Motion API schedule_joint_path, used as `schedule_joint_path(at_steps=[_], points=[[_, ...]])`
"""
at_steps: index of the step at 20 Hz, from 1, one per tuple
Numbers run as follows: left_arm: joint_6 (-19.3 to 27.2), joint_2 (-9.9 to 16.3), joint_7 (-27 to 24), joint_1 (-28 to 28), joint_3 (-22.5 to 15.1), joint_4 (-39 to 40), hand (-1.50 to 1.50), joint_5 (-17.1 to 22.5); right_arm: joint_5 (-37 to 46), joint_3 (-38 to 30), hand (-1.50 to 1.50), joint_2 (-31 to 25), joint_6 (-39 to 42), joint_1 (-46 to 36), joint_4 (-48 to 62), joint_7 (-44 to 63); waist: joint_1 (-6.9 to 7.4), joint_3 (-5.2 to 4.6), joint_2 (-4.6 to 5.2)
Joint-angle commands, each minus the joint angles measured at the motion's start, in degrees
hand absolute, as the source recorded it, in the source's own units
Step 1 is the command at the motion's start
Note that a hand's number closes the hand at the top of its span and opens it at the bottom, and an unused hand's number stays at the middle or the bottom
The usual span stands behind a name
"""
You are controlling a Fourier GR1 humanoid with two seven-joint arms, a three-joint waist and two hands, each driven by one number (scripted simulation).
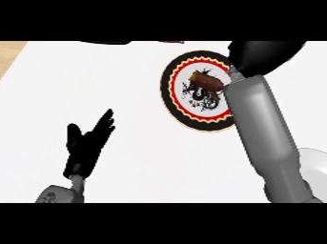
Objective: Pick the sweet potato from the plate and place it in the plate
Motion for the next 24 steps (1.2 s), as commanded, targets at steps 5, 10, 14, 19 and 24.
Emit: schedule_joint_path(at_steps=[5, 10, 14, 19, 24], points=[[-0.3, -0.1, -1.0, 0.8, 1.0, 0.3, 0.0, 0.9, 6.7, -5.2, 1.5, 0.5, -10.5, 6.4, -2.2, 14.7, -1.1, 0.16, -0.4], [-0.1, -0.3, -1.2, 0.7, 1.5, 0.8, 0.0, 1.1, 6.8, -7.8, 1.5, 0.5, -15.2, 10.5, -3.4, 14.7, -1.9, 0.22, -0.57], [0.0, -0.2, -1.3, 1.2, 1.2, 0.5, 0.0, 0.6, 0.9, -13.5, 1.5, 0.5, -15.1, 14.0, -4.3, 14.7, -2.45, 0.43, -0.79], [-0.2, -0.5, -1.3, 1.1, 0.5, 0.9, 0.0, 0.2, -12.1, -15.9, -1.5, 0.5, -19.3, 17.7, 4.7, 14.4, -1.39, 0.45, -0.47], [-0.3, 0.1, -1.4, -1.0, 2.9, 2.4, 0.0, 1.2, -18.5, -12.8, -1.5, 0.5, -32.6, 18.3, 8.4, 8.8, -2.24, 0.32, -0.75]])
